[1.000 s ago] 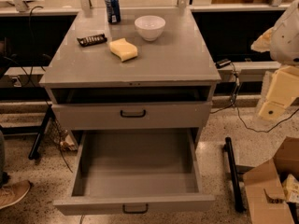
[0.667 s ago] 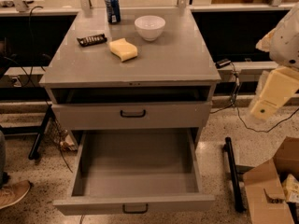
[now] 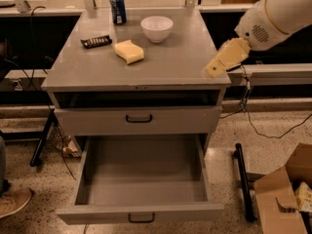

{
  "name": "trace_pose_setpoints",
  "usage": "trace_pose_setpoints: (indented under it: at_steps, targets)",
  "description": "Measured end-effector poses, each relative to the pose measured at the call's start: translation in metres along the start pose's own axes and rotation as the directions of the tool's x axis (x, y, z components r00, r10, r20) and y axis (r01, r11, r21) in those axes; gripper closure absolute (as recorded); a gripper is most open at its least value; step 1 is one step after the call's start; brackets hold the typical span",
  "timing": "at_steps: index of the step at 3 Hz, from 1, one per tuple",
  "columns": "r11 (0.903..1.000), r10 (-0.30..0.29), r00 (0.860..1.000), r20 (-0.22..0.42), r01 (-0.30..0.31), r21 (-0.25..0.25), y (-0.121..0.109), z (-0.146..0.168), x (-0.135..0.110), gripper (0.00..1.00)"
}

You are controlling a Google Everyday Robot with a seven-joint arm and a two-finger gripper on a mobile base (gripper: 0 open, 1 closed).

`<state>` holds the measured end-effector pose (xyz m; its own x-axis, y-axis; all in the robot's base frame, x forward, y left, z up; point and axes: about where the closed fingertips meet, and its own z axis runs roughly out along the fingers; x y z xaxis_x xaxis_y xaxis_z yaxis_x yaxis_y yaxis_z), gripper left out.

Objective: Place sponge into middle drawer

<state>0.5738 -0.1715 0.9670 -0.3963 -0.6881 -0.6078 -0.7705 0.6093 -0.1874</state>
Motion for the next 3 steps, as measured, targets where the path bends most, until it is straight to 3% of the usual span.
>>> trace_pose_setpoints:
  at_steps: [1, 2, 3]
  targets:
    - [0.9870, 0.155, 0.985, 0.073, -0.152, -0.053, -0.032, 0.052, -0.036, 0.00]
    - [0.9873, 0.153, 0.986, 0.072, -0.150, -0.053, -0.032, 0.052, -0.036, 0.00]
    - [0.9910, 0.134, 0.984, 0.119, -0.132, -0.022, -0.037, 0.059, -0.067, 0.00]
